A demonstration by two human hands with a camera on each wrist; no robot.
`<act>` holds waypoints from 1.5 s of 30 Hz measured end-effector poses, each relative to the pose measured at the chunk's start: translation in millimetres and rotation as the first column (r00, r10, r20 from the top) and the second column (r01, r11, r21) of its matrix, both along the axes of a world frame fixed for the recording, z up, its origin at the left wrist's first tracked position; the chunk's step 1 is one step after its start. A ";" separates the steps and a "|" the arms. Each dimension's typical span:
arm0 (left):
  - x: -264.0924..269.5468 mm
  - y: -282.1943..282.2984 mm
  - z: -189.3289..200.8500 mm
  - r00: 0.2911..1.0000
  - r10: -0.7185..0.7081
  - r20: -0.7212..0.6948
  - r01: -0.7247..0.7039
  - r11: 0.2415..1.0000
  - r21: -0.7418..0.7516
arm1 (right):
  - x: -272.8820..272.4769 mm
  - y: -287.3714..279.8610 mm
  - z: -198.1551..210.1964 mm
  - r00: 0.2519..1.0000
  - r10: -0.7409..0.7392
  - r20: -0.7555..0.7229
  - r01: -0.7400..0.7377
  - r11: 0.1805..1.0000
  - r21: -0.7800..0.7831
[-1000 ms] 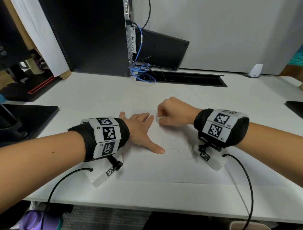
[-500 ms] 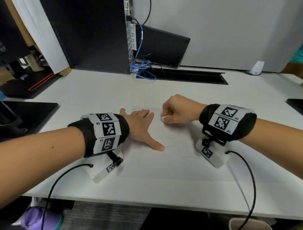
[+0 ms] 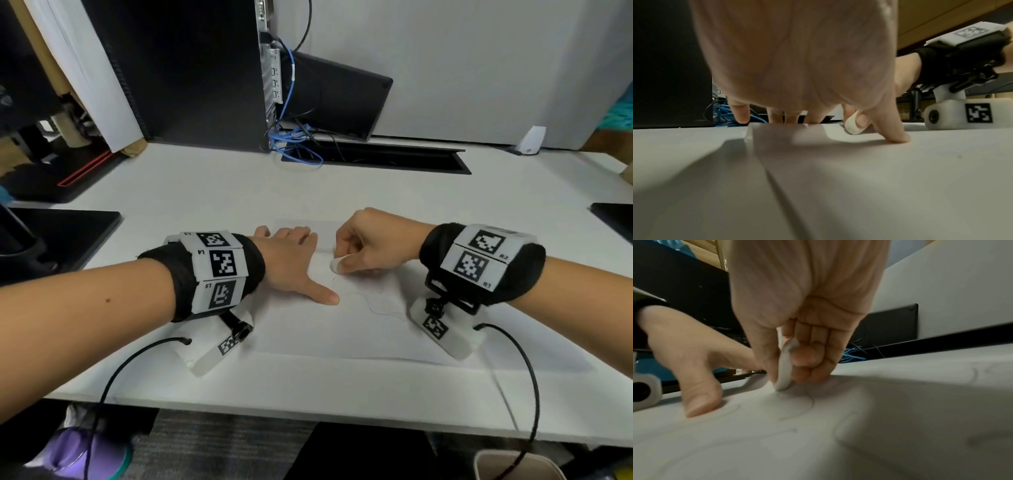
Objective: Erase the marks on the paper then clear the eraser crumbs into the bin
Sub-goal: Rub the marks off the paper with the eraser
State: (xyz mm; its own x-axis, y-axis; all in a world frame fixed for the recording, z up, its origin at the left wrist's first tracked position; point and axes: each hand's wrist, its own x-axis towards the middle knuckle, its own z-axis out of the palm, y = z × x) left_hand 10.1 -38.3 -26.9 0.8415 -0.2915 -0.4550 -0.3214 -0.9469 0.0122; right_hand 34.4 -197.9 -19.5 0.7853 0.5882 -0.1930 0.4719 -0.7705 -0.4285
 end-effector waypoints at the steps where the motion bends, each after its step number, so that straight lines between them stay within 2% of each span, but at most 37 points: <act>1: -0.7 -0.2 1.6 1.000 0.000 -0.005 0.000 1.000 -0.026 | 0.5 -0.5 0.9 1.000 -0.006 0.003 0.006 1.000 -0.001; 4: -1.7 0.9 3.9 0.999 -0.040 0.015 0.041 0.997 -0.071 | 0.4 -1.9 -0.8 1.000 -0.004 -0.024 0.004 1.000 -0.002; 8: -1.3 3.1 0.7 0.995 -0.078 -0.058 0.080 0.996 0.033 | 4.1 -3.4 1.4 0.998 -0.062 -0.030 0.062 0.998 0.004; 12: 0.2 4.5 -1.0 0.993 -0.074 -0.090 0.075 0.997 0.015 | -11.7 4.2 2.3 0.986 0.074 -0.147 -0.074 0.997 0.003; 13: -0.3 4.0 -0.5 0.993 -0.073 -0.092 0.075 0.997 0.015 | -12.5 4.6 1.7 0.990 0.091 -0.112 -0.092 0.996 -0.004; 16: -1.4 3.1 0.8 0.994 -0.068 -0.089 0.072 0.997 0.036 | -4.8 1.4 2.7 0.996 0.023 0.081 -0.019 0.999 -0.042; 17: -1.4 2.9 1.0 0.993 -0.071 -0.090 0.074 0.996 0.038 | -6.0 1.2 2.7 0.996 0.017 0.091 -0.012 0.999 -0.046; 20: -0.4 3.3 0.2 0.994 -0.070 -0.089 0.072 0.997 0.023 | -16.2 4.1 1.1 0.993 0.075 -0.094 -0.075 0.997 0.001; 21: -0.6 3.4 0.1 0.994 -0.068 -0.089 0.071 0.997 0.022 | -18.1 4.5 0.7 0.991 0.085 -0.105 -0.084 0.996 0.013; 24: -0.1 3.0 0.7 0.994 -0.067 -0.084 0.069 0.997 0.021 | -9.4 3.0 2.7 0.997 0.026 0.070 -0.024 0.999 -0.030; 25: 0.1 3.1 0.1 0.994 -0.064 -0.090 0.066 0.998 0.019 | -9.2 3.5 2.6 0.997 0.017 0.077 -0.015 0.999 -0.035; 28: 2.1 4.1 -3.0 0.993 -0.064 -0.096 0.064 0.998 -0.007 | -20.0 9.5 2.9 0.989 0.090 -0.120 -0.088 0.996 0.027; 29: 2.5 4.6 -3.2 0.993 -0.066 -0.097 0.066 0.998 -0.011 | -21.3 10.2 2.8 0.985 0.105 -0.136 -0.101 0.994 0.031; 33: 2.0 3.8 -2.2 0.994 -0.069 -0.086 0.070 0.998 0.007 | -9.3 6.9 1.8 0.998 0.022 0.051 -0.022 1.000 -0.003; 37: 2.6 5.1 -3.6 0.993 -0.069 -0.091 0.067 0.997 -0.025 | -18.9 11.3 1.3 0.995 0.089 -0.048 -0.089 0.996 0.005; 40: 1.2 3.7 -0.9 0.995 -0.065 -0.079 0.065 0.998 0.009 | -9.0 6.4 3.8 0.996 0.020 0.085 -0.019 1.000 -0.014; 42: 0.6 2.6 0.2 0.995 -0.059 -0.081 0.061 0.998 0.012 | -11.5 5.7 4.1 0.999 0.021 0.037 -0.021 1.000 -0.007; 44: 1.1 2.9 -1.3 0.995 -0.058 -0.081 0.058 0.998 -0.010 | -19.8 9.0 3.1 0.994 0.086 -0.071 -0.086 0.996 -0.002; 45: 1.1 2.8 -1.0 0.995 -0.061 -0.081 0.060 0.998 -0.012 | -20.1 8.6 2.3 0.993 0.092 -0.069 -0.093 0.996 0.000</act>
State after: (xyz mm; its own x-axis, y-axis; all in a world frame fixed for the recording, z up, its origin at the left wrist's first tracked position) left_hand 11.2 -35.5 -27.8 0.7824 -0.3451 -0.5184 -0.3756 -0.9255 0.0493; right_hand 14.3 -189.3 -17.3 0.7123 0.6571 -0.2467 0.5105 -0.7262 -0.4605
